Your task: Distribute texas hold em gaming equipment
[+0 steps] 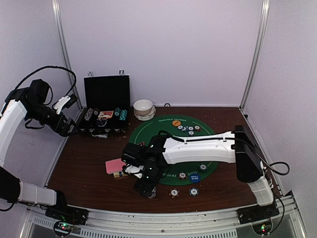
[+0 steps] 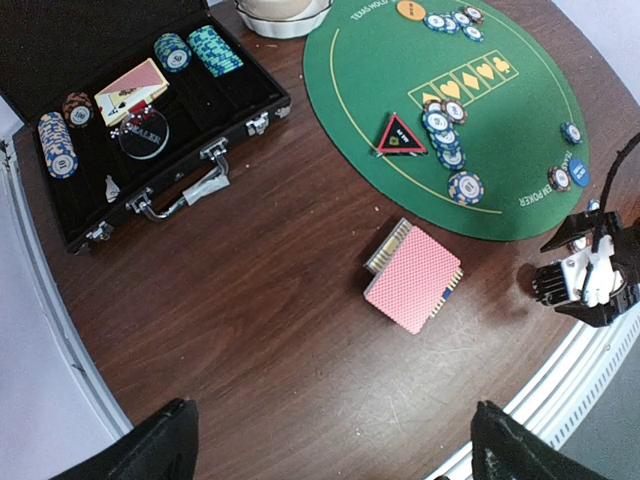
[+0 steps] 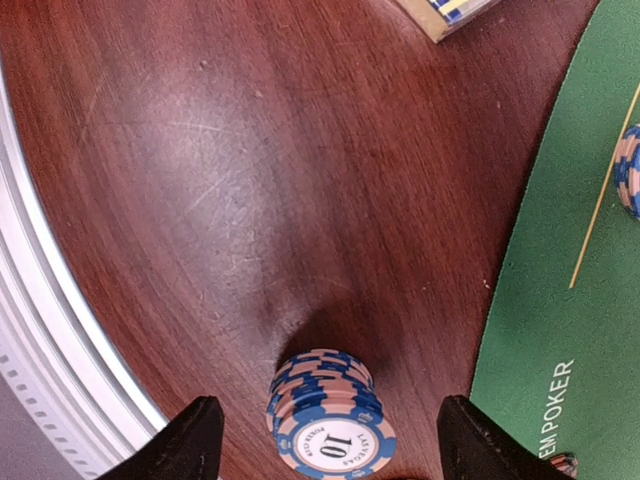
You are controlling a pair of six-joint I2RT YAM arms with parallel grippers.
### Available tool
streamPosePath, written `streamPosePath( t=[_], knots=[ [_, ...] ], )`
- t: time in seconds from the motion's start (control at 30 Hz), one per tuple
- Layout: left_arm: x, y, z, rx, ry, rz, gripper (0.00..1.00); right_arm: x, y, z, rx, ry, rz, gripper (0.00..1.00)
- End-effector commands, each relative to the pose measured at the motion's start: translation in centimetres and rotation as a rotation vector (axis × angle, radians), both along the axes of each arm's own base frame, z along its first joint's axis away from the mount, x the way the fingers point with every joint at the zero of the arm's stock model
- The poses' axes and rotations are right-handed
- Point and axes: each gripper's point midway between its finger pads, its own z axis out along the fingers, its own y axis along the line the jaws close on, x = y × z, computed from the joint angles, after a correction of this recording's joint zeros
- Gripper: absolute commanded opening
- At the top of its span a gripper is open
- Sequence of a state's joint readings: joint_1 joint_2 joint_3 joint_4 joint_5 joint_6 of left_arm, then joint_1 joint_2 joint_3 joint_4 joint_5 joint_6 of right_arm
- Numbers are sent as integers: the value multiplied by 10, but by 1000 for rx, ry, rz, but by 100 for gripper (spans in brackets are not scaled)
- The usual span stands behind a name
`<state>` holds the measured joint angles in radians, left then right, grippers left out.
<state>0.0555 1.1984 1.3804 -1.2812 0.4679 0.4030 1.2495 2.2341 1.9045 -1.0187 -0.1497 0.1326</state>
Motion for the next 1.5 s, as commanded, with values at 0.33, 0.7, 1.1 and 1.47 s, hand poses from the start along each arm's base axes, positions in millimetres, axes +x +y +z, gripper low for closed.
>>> streamPosePath(
  t=[0.33,0.7,1.1,1.47],
  knots=[
    [2,1,7,-3,-28,-2,98,-1,-6,-19,-30,10,0,64],
    [2,1,8,-4,-27,0,98,1,-7,-15,-29,0,-5,42],
    [2,1,9,-4,-30,1,98,9,-7,11,-19,-45,-23,11],
    [2,1,9,2,-31,1,98,65,-27,58,14,-124,-155,4]
  ],
)
